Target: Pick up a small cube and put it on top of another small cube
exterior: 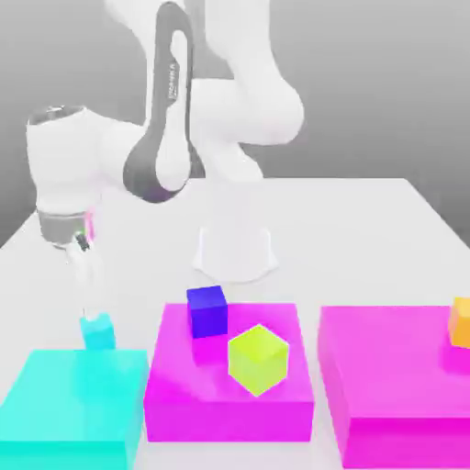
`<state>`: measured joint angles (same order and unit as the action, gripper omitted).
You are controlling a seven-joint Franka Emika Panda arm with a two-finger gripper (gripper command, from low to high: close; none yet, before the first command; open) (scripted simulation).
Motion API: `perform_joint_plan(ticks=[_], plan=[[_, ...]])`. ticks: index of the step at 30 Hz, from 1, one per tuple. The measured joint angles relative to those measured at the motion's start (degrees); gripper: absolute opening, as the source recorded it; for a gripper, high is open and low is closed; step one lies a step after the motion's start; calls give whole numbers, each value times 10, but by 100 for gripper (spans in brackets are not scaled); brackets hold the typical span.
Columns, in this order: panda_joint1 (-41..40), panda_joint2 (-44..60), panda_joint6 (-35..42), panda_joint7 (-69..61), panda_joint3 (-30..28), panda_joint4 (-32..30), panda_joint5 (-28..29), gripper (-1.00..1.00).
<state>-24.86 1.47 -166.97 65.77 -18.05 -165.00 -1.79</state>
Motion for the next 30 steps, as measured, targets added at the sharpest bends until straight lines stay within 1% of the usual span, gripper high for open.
perform_joint_plan(ticks=[3, 7, 11, 12, 18, 20, 23, 26, 30], plan=[[-6, 38, -29, -32, 28, 7, -43, 0], [-52, 88, -69, -74, 88, 17, -100, 0], [-111, 139, -109, -93, 155, 25, -128, 0], [-118, 145, -115, -94, 163, 25, -130, -100], [-123, 148, -118, -91, 167, 26, -127, -100], [-110, 135, -107, -88, 153, 24, -122, -100], [-79, 100, -79, -69, 113, 19, -93, -100], [-58, 62, -50, -37, 81, 12, -50, -100], [-55, 13, -11, 1, 65, 1, 1, -100]])
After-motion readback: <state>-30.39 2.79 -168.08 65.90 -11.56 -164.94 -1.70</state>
